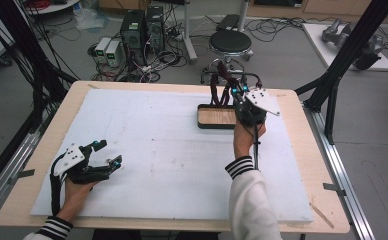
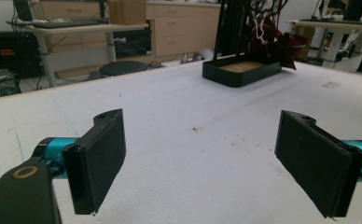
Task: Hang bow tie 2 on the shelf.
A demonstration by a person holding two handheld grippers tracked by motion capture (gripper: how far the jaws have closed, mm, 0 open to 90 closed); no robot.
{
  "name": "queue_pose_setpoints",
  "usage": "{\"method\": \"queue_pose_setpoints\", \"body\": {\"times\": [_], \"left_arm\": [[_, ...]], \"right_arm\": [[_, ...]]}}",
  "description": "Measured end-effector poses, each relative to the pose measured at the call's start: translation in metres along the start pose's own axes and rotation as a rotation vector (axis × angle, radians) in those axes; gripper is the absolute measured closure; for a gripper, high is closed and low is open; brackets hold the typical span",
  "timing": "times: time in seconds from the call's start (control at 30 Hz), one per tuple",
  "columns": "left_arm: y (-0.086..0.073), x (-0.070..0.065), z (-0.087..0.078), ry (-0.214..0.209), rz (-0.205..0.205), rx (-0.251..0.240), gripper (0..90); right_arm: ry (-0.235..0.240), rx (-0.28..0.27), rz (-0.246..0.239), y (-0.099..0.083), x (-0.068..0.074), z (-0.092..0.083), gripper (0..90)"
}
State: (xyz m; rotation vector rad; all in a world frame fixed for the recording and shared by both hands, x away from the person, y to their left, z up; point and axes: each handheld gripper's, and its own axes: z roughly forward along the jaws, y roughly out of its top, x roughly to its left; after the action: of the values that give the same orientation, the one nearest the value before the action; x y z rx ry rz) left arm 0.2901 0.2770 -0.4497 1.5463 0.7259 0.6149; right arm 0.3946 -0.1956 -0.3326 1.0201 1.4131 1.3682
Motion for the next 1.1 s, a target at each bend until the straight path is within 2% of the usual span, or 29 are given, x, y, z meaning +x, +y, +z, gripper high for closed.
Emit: {"method": "queue_pose_setpoints", "body": {"times": [0.1,0.2,0.3,0.43,0.53,1.1], "left_arm": [[-0.001,0.001,-0.002,0.002,-0.01,-0.016,16.9],[-0.002,0.001,-0.003,0.002,-0.017,-0.026,16.8],[-0.002,0.001,-0.003,0.001,-0.019,-0.031,16.9],[-0.002,0.001,-0.004,0.001,-0.015,-0.042,16.8],[-0.003,0.002,-0.005,0.004,-0.02,-0.054,16.9],[-0.004,-0.001,-0.008,0.014,0.005,-0.075,16.9]], "right_arm": [[-0.007,0.011,0.017,-0.003,0.0,0.0,86.8],[-0.014,0.043,-0.002,-0.007,0.001,-0.001,86.7],[-0.013,0.054,0.0,-0.01,0.003,-0.001,86.8],[-0.02,0.073,-0.027,-0.011,0.006,-0.001,86.8],[-0.022,0.088,-0.028,-0.012,0.007,0.0,86.7],[-0.013,0.224,-0.019,-0.028,0.003,0.014,86.7]]}}
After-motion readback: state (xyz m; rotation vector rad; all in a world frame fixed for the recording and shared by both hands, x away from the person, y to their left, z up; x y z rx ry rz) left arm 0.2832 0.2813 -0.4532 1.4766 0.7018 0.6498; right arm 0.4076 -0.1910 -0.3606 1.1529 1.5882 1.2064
